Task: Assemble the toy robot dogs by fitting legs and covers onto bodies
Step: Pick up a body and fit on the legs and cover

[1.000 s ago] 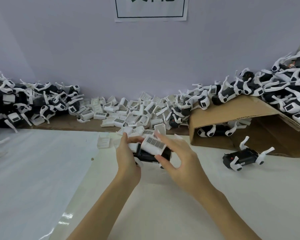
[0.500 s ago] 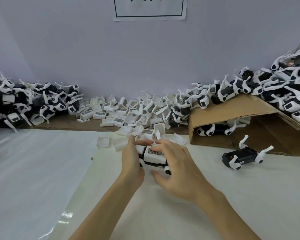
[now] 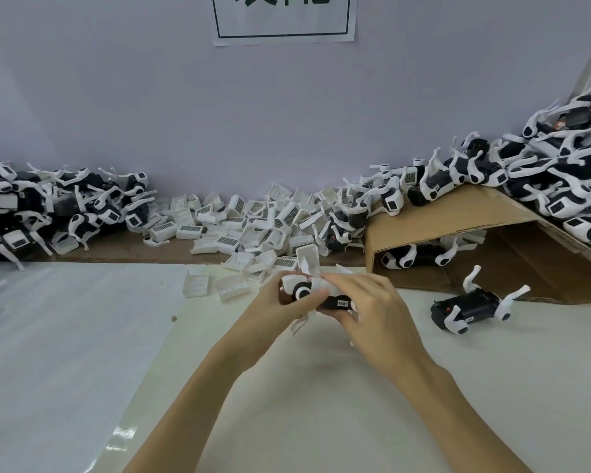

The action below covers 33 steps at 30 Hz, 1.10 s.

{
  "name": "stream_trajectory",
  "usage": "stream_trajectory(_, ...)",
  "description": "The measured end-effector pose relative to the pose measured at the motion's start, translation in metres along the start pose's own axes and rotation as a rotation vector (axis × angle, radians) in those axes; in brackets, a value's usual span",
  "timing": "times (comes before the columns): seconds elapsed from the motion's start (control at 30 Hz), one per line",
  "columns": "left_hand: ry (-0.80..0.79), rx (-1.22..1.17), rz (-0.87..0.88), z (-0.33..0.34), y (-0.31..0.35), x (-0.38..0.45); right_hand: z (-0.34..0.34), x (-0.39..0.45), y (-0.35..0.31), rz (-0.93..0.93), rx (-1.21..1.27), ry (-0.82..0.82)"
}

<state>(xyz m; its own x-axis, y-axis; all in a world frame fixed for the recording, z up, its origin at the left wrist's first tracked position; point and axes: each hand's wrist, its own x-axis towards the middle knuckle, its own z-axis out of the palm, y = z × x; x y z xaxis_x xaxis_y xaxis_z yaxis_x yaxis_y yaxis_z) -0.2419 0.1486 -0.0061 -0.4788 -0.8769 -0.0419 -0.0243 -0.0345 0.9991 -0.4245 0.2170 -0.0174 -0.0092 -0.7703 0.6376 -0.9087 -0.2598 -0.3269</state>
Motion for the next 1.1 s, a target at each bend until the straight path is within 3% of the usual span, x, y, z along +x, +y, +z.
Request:
stream_trajectory(0.37, 0.025, -0.025, 0.077, 0.002, -0.003, -0.001, 0.004, 0.002, -0.007, -0.075, 0.000, -0.004)
stream_trajectory(0.67, 0.014, -0.053, 0.109, 0.000, 0.002, -0.005, 0.005, 0.002, -0.003, 0.077, 0.085, -0.015)
stream_trajectory(0.77, 0.086, 0.068, 0.180, 0.005, -0.002, -0.004, 0.007, 0.001, -0.002, 0.068, -0.016, 0.046)
stream_trajectory(0.9, 0.280, 0.433, 0.322, 0.008, -0.006, -0.004, 0.003, 0.004, 0.005, -0.052, -0.046, 0.172)
stream_trajectory(1.03, 0.183, 0.098, 0.151, 0.007, 0.000, -0.002, 0.003, 0.004, 0.006, -0.212, -0.092, 0.139)
stream_trajectory(1.1, 0.198, 0.044, 0.117, 0.002, 0.001, -0.001, 0.005, 0.004, 0.003, -0.207, 0.005, 0.024)
